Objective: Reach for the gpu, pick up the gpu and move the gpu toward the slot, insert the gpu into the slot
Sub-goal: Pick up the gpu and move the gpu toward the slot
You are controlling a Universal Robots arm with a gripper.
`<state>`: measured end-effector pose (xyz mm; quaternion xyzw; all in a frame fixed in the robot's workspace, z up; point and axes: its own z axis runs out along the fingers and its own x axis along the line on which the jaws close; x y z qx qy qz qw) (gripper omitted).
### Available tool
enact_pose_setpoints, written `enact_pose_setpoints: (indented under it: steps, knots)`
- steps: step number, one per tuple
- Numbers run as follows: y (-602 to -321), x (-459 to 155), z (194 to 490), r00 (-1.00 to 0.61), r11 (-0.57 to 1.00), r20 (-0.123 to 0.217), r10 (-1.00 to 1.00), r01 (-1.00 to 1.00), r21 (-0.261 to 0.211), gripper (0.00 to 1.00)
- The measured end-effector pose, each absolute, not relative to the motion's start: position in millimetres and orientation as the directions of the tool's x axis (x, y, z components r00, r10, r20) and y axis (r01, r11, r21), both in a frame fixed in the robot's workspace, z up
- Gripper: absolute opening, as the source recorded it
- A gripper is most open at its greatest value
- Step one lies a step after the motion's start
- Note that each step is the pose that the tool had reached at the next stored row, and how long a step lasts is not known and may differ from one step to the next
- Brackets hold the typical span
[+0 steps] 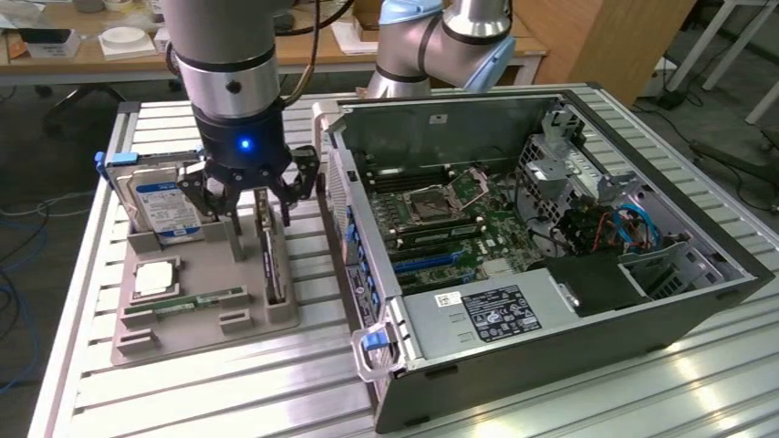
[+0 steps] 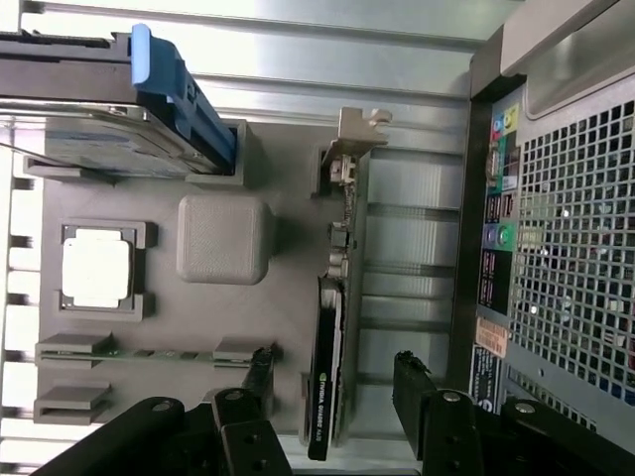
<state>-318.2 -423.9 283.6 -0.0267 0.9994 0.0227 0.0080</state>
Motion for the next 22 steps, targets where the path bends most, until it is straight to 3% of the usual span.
enact_pose_setpoints:
  steps: [22]
  knots:
    - [-422, -318, 244, -1.000, 0.999, -0.017, -0.009, -0.010, 0.045, 0.60]
